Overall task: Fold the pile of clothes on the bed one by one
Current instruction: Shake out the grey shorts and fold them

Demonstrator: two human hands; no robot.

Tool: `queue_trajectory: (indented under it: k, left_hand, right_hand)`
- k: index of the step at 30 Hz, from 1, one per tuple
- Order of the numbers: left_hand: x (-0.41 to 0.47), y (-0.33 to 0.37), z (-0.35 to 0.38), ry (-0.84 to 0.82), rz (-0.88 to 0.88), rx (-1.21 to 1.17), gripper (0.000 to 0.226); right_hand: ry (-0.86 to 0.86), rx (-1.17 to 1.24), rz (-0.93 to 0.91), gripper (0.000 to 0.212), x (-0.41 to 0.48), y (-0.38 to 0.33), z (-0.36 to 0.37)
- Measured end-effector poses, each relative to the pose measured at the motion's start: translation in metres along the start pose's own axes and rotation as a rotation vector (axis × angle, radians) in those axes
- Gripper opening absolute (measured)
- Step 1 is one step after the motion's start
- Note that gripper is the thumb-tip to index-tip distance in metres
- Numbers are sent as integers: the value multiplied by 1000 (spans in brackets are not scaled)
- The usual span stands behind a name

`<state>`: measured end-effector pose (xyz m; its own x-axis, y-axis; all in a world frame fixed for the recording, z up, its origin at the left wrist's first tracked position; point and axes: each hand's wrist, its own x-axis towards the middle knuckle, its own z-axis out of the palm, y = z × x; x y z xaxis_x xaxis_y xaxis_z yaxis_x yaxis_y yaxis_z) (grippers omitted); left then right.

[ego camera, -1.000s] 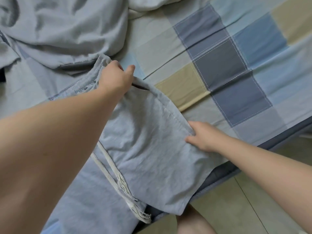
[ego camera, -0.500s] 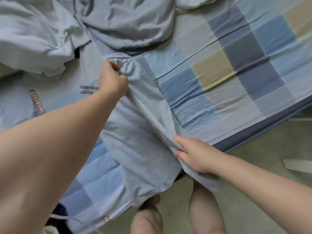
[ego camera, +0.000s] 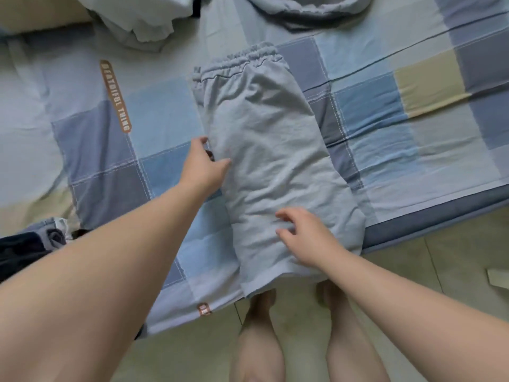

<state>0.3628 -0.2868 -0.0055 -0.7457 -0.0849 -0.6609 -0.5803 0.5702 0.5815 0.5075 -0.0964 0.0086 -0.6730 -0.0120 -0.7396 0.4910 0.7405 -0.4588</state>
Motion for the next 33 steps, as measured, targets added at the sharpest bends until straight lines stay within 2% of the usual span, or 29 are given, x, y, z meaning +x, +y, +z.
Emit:
queue_trajectory:
  k: [3,6,9,11,16,18,19,22,24,27,29,33]
  left_hand:
    - [-35,-35,27,-23,-44,-46,74]
    - [-66,-61,56,-21,-123,-80,73]
    - [-97,-78,84,-74,-221,-105,68]
    - [-115,-88,99,-94,-245,-119,69]
    - [-140,-106,118,-146,-364,-322,59]
    - [-150,-111,121,-156,-385,-311,53]
    - [-153,-116,124,-122,-378,-320,43]
    - [-165,-129,134,-42,-372,-494,13]
    - [-177,-140,143,-20,-371,-554,16]
    - [-199,-151,155,21,-408,-573,28]
    - [-212,-155,159,-18,-452,-639,24]
    - [-227,-161,160,-73,-456,-656,14]
  right_hand:
    - [109,-219,98,57,-8,33,0]
    - [171,-294,230,75,-10,63,-5]
    - [245,-138,350,94,-5,92,-14]
    - [226,8,384,98,-5,104,-20]
    - [135,362,368,86,-6,125,-29]
    - [94,586,374,61,-6,129,-29]
    - [71,689,383,48,-8,130,-28]
    - [29,871,418,38,-19,139,-20]
    - [11,940,454,33,-29,147,-12]
    - [3,956,475,36,-43,159,-2]
    - [-16,1001,435,36,-48,165,0]
    - [-104,1064,434,16,-60,167,-1]
